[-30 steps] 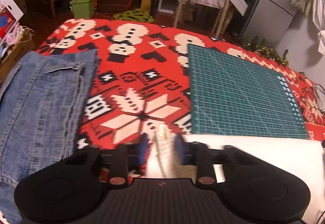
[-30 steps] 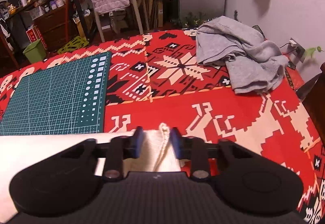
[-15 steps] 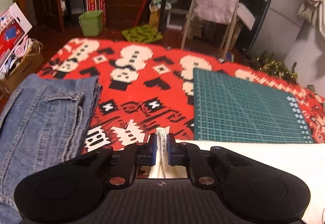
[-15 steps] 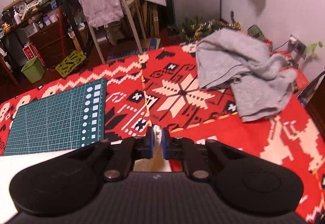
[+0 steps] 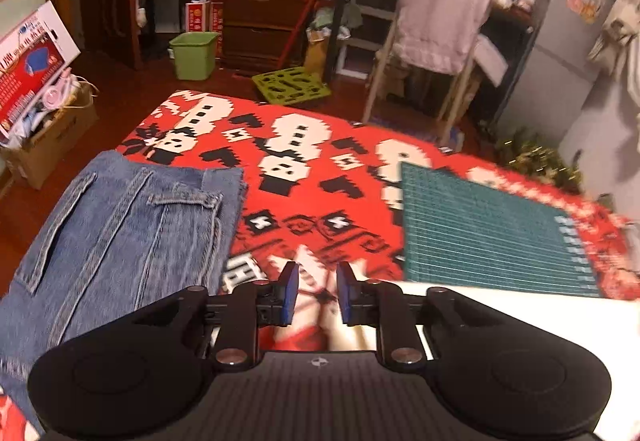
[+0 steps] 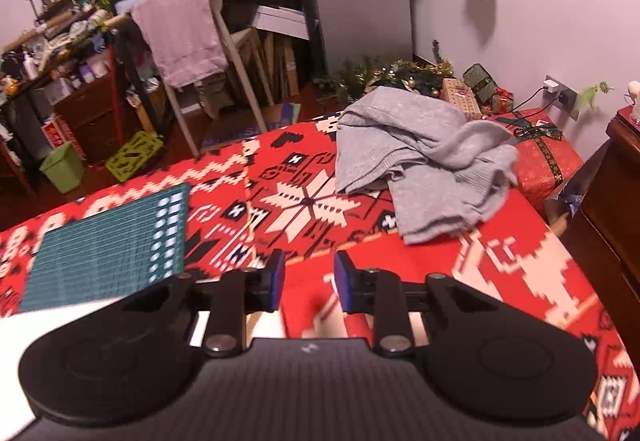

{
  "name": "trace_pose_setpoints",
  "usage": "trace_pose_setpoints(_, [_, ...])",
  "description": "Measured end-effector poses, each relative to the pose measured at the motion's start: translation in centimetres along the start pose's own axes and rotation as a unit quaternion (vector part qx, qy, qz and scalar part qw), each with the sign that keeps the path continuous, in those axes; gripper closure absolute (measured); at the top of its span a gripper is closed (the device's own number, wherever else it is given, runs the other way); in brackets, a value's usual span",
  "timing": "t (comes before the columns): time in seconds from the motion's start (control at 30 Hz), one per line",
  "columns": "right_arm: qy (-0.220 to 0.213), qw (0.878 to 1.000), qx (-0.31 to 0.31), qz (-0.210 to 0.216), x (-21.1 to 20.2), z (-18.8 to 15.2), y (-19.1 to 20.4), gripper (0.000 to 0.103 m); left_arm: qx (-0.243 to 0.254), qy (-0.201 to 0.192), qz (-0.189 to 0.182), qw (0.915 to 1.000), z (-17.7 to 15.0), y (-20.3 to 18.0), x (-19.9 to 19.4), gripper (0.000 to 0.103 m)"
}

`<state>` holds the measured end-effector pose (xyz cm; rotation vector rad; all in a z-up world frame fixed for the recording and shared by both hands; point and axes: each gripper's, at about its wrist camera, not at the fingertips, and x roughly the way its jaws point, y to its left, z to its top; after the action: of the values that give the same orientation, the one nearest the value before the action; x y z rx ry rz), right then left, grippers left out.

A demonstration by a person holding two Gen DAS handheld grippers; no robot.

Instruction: Fold clothes

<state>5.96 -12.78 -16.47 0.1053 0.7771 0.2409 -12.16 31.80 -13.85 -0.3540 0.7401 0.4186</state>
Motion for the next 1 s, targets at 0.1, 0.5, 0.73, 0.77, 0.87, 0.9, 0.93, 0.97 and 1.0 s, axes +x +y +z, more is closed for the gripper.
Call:
trace_pose_setpoints(0.1, [0.01, 1.0, -0.012, 0.017, -2.0, -1.6, 0.0, 0.092, 0.006, -0.004, -0.034, 0.9994, -1.3, -0.7, -2.3, 0.094])
trace_pose_setpoints(0.5, [0.039, 0.993, -0.068, 0.092, -7.0, -9.9, 5.6, 0.095, 0.03, 0.049, -0.138, 0.9887, -8.6, -5.0, -6.2, 0.096])
trace_pose_setpoints(0.73, [0.034, 0.987, -0.13, 0.083, -7.6, -14.1, 9.0, 0.095, 0.1, 0.054, -0.113, 0.987, -12.2, -8.6, -5.6, 0.096])
trace_pose_setpoints(0.77, [0.037, 0.988, -0.128, 0.078, -7.5, -14.4, 8.7, 0.095, 0.108, 0.057, -0.106, 0.9868, -12.7, -8.7, -5.5, 0.096])
trace_pose_setpoints(0.87, [0.035, 0.99, -0.115, 0.073, -7.8, -15.0, 7.1, 0.097, 0.118, 0.055, -0.1, 0.9864, -13.7, -7.7, -5.6, 0.096])
trace_pose_setpoints(0.9, [0.035, 0.991, -0.112, 0.068, -7.9, -15.0, 6.6, 0.097, 0.115, 0.056, -0.103, 0.9864, -13.8, -7.3, -5.8, 0.096])
trace_pose_setpoints(0.93, [0.038, 0.991, -0.107, 0.067, -7.9, -15.0, 6.2, 0.097, 0.11, 0.058, -0.106, 0.9866, -13.8, -7.0, -6.0, 0.096])
trace_pose_setpoints(0.97, [0.042, 0.992, -0.101, 0.067, -8.0, -14.9, 5.8, 0.094, 0.104, 0.06, -0.108, 0.9869, -13.8, -6.6, -6.1, 0.096])
trace_pose_setpoints(1.0, [0.041, 0.992, -0.098, 0.071, -8.2, -14.9, 5.8, 0.094, 0.097, 0.062, -0.11, 0.9872, -13.8, -6.4, -6.2, 0.096])
